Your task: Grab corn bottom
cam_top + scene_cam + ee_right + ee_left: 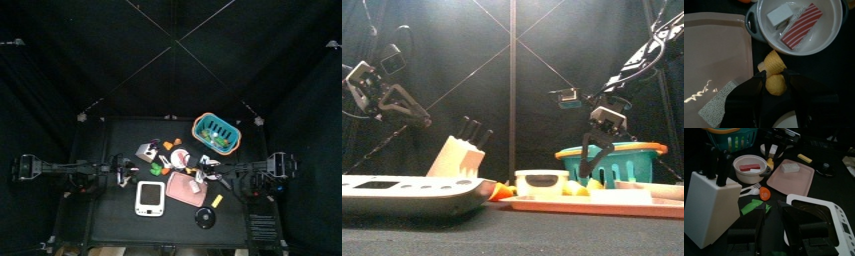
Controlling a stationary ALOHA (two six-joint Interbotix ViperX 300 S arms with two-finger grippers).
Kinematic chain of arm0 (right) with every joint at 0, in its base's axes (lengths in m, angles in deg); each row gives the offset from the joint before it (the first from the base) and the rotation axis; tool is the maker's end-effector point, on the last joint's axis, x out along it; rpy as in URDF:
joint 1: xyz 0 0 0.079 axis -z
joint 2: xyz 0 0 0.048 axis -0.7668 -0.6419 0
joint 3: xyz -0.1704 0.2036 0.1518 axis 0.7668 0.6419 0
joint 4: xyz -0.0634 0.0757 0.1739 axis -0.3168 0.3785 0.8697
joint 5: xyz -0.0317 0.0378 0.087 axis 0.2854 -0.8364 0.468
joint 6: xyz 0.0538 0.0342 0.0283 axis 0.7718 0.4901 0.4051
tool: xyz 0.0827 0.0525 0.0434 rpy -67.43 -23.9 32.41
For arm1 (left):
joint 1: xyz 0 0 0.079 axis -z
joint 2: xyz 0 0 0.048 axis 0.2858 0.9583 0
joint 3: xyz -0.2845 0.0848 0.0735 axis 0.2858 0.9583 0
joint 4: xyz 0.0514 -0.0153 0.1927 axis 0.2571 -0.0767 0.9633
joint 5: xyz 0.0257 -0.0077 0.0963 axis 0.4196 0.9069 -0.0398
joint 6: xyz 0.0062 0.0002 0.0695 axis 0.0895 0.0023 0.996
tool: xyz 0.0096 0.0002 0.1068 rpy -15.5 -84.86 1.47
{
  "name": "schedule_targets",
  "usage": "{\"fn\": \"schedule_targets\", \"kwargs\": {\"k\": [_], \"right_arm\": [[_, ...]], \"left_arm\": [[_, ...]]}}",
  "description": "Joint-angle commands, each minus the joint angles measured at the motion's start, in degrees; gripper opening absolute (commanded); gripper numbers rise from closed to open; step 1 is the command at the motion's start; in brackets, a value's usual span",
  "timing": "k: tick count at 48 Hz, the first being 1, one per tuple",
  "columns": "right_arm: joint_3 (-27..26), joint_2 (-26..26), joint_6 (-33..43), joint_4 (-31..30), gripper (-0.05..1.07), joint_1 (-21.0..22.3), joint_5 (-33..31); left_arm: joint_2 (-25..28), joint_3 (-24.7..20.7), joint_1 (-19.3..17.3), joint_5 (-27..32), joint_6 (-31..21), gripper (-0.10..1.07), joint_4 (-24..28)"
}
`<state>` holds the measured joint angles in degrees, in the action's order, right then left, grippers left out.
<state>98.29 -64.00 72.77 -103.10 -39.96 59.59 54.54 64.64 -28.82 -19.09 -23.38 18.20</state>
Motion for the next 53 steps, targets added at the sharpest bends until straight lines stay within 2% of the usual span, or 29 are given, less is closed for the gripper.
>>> {"fn": "schedule_targets", "kwargs": {"k": [1,15,28,53], "right_arm": [[-1.67,0.09,0.09,-1.49,0.74,0.00,1.05],[-2.90,-0.79,0.26,-2.20,0.78,0.18,0.09],[-2.11,-0.88,0.00,-2.20,0.96,-0.09,-0.35],[-3.43,-5.27,-0.26,-3.60,0.96,-0.26,0.00]], "left_arm": [[0.09,-0.70,0.09,-0.09,0.00,0.69,-0.26],[0.09,-0.62,-0.18,0.09,0.00,0.69,-0.53],[0.09,-0.53,-0.18,0.09,0.00,0.69,-1.23],[0.18,-0.44,-0.53,0.18,0.00,0.69,-1.23]]}}
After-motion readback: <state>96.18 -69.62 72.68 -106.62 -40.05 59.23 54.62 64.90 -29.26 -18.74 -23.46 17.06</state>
